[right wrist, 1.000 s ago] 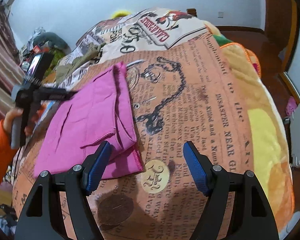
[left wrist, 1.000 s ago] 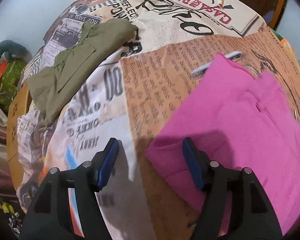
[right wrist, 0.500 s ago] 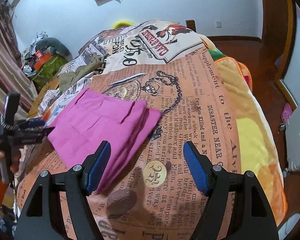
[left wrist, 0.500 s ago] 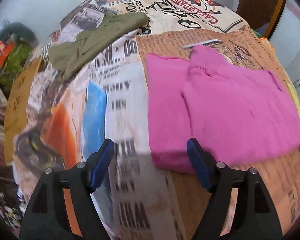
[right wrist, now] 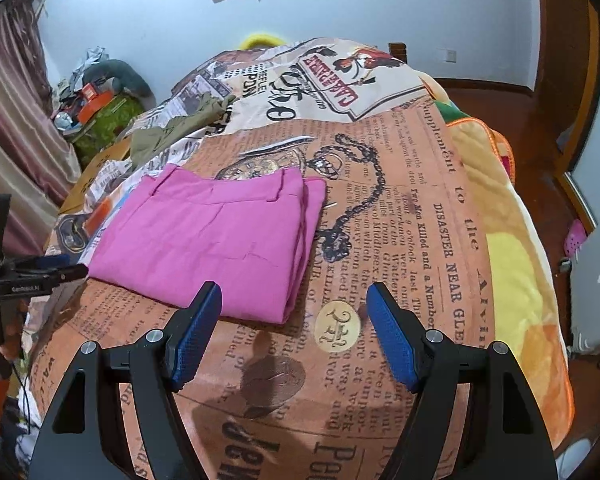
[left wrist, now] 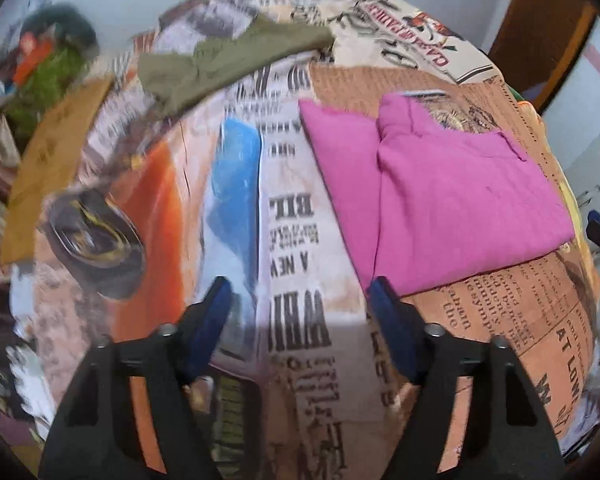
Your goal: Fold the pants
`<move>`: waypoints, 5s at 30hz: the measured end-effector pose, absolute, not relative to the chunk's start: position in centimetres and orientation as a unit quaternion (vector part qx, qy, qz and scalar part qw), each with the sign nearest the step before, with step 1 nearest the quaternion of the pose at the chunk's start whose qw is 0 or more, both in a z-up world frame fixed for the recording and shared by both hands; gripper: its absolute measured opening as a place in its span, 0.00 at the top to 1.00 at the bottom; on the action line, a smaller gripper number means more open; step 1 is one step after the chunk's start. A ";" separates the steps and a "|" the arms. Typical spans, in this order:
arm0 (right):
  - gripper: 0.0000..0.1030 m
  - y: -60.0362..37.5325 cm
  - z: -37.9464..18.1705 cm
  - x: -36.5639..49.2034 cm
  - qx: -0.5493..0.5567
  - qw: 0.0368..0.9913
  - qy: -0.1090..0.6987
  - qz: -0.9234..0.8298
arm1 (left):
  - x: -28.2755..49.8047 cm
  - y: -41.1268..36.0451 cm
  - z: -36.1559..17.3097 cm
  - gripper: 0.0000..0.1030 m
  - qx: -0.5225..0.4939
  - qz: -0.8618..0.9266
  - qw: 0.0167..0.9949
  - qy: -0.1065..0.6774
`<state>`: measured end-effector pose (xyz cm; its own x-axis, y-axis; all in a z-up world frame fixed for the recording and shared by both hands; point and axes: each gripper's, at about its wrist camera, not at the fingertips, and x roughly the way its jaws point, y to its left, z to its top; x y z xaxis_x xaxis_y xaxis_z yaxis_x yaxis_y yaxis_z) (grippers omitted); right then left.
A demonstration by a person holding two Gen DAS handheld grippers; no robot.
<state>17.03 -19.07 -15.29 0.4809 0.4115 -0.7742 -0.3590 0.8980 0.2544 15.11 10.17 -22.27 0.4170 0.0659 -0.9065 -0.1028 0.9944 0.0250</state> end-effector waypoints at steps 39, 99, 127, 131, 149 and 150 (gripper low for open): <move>0.56 -18.0 -15.8 20.7 0.015 0.842 0.482 0.242 | 18.9 9.3 -20.4 0.47 -0.043 0.009 0.869 0.494; 0.88 -14.1 -13.7 26.1 0.045 0.834 0.442 0.327 | 24.2 9.3 -19.8 0.89 -0.077 -0.036 0.872 0.481; 0.89 5.1 -5.0 36.5 -0.010 0.853 0.321 0.411 | 31.4 26.2 -11.9 0.90 -0.087 0.099 0.925 0.357; 0.89 7.6 -6.2 38.6 -0.017 0.856 0.324 0.403 | 34.1 27.8 -13.9 0.90 -0.075 0.115 0.923 0.359; 0.85 13.7 -17.2 46.8 -0.038 0.844 0.404 0.351 | 42.7 34.5 -28.4 0.83 -0.108 0.142 0.864 0.471; 0.83 13.5 -17.3 46.7 -0.039 0.844 0.405 0.349 | 42.6 34.5 -28.6 0.82 -0.098 0.150 0.863 0.473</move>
